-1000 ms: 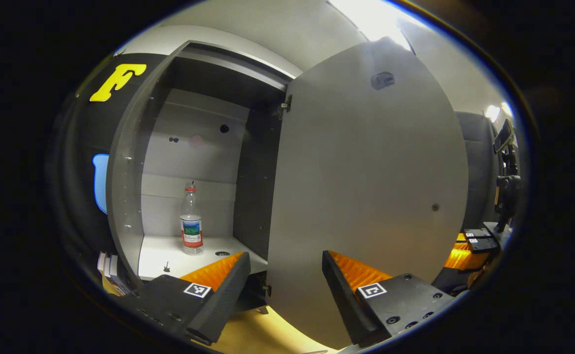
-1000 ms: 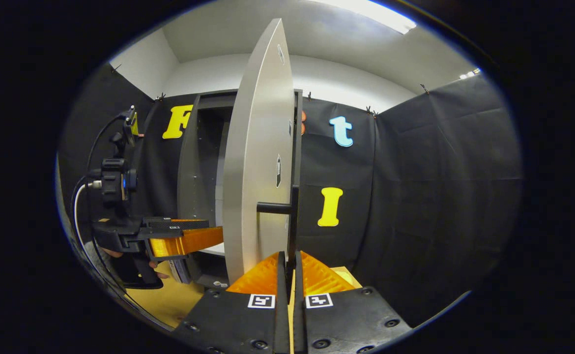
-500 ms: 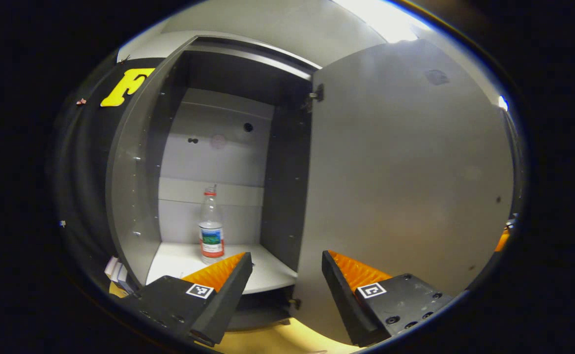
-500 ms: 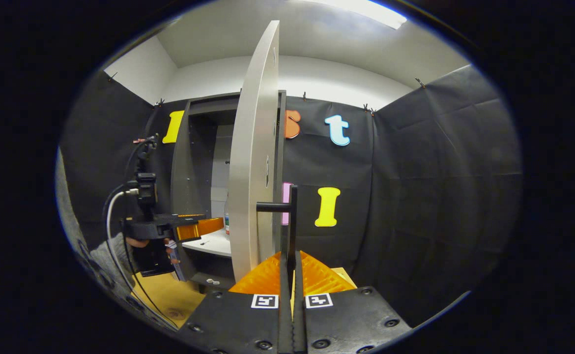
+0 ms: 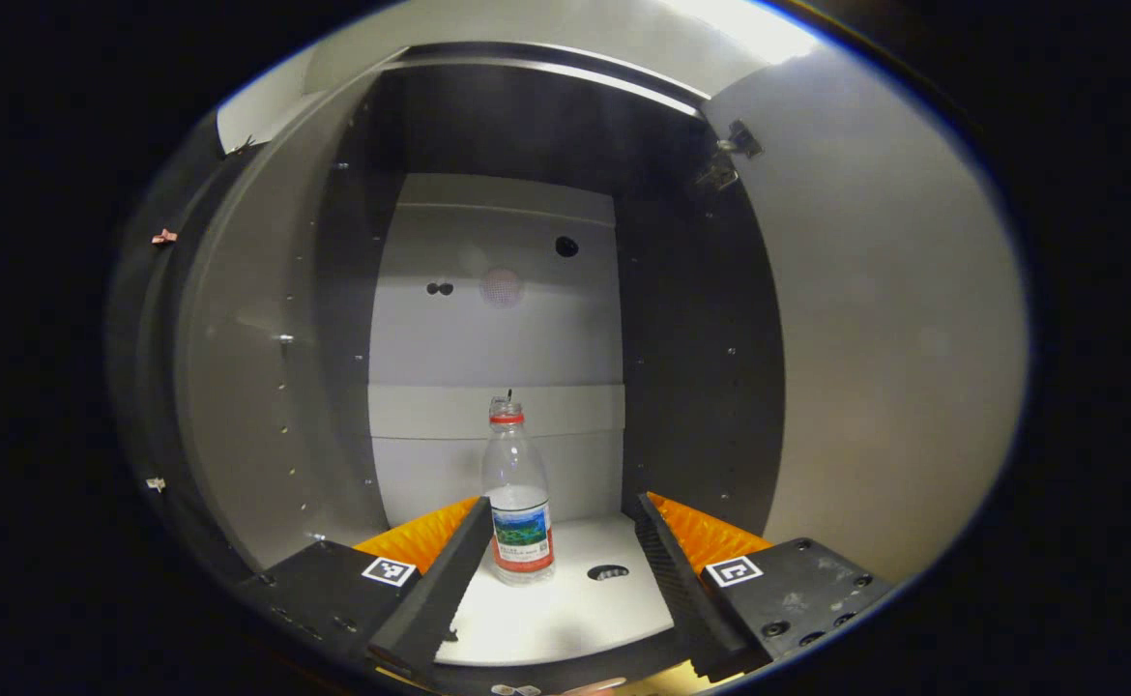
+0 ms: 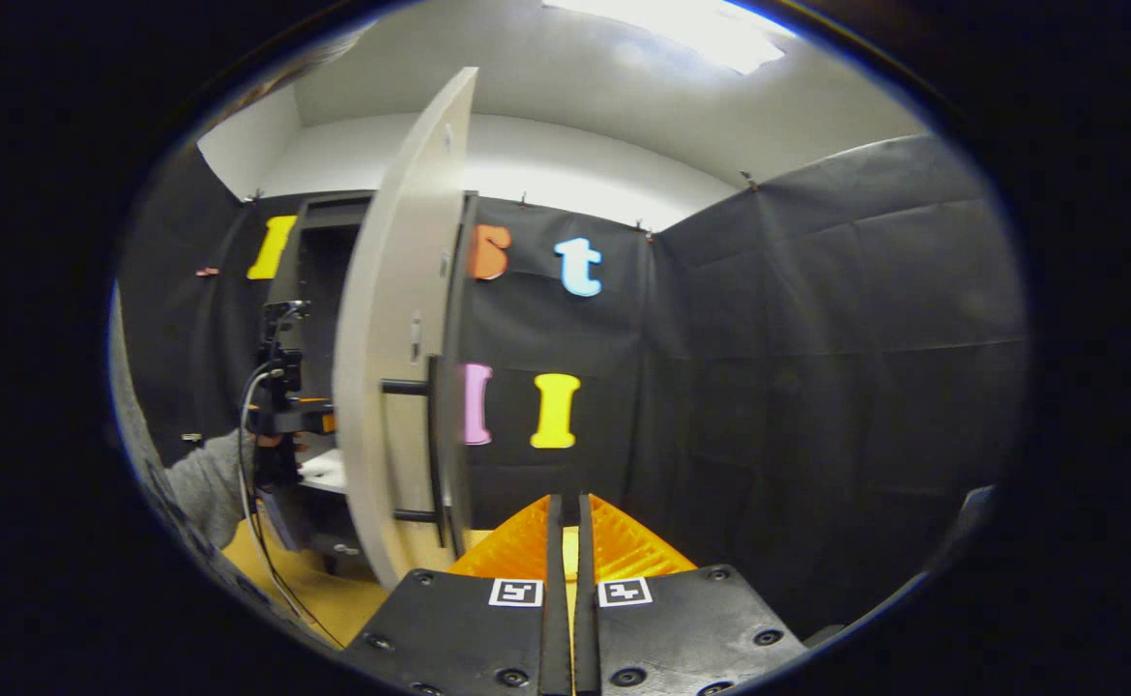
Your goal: Open the cabinet door with the right hand, grasp the bottle in the cabinet with the left hand and place it on the coaster, then close the cabinet door with the right hand.
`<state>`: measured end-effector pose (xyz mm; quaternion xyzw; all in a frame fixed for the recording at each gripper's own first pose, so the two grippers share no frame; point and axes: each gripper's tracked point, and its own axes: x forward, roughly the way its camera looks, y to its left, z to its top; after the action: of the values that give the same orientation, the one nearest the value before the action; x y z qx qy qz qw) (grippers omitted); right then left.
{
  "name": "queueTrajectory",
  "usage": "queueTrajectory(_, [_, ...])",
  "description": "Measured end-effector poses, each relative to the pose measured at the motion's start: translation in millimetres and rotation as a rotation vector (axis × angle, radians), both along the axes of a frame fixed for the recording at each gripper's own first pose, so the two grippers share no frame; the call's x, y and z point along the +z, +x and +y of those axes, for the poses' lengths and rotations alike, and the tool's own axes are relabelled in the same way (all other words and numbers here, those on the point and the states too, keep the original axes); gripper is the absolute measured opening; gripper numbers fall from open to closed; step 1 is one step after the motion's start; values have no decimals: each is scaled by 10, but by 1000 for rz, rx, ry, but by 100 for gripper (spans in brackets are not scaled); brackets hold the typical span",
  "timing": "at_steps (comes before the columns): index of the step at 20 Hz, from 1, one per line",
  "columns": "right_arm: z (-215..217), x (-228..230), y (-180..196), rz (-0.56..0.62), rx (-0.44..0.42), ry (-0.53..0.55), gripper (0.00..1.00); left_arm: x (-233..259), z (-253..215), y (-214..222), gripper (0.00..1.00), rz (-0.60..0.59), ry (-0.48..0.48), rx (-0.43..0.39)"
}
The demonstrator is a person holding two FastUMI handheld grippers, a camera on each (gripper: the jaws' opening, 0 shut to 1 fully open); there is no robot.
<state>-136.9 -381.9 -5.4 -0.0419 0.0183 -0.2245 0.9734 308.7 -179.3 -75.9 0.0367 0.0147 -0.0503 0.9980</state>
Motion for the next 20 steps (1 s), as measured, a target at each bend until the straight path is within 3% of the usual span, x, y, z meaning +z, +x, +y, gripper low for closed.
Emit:
queueTrajectory(3, [-264,7,-70,-7,-110,-26,6,-120,9,305,89,-3,12,-27])
queueTrajectory(6, [-504,29,-19,3,-210,-94,82,-297,148,607,95,23,-4,10])
queueTrajectory(7, [-522,65,-7,-8,-223,-105,78,-362,223,710,95,31,0,31])
queueTrajectory(8, [-533,90,26,-18,-226,-106,83,-423,282,788,95,39,11,49])
queueTrajectory(9, [-542,73,80,-23,-223,-100,78,-467,316,860,95,42,20,63])
queueTrajectory(10, [-582,44,129,-20,-224,-92,83,-510,345,924,95,44,19,72])
queueTrajectory(12, [-676,-41,181,4,-234,-78,81,-560,373,1028,99,46,-12,77])
queueTrajectory(14, [-742,-111,241,33,-236,-73,79,-600,419,1138,95,42,-14,88])
queueTrajectory(15, [-742,-131,285,42,-230,-73,79,-603,455,1192,99,39,-5,96])
queueTrajectory(16, [-748,-158,327,50,-223,-71,79,-631,464,1245,94,40,0,99])
queueTrajectory(20, [-720,-197,490,57,-189,-49,79,-667,499,1360,93,23,1,107])
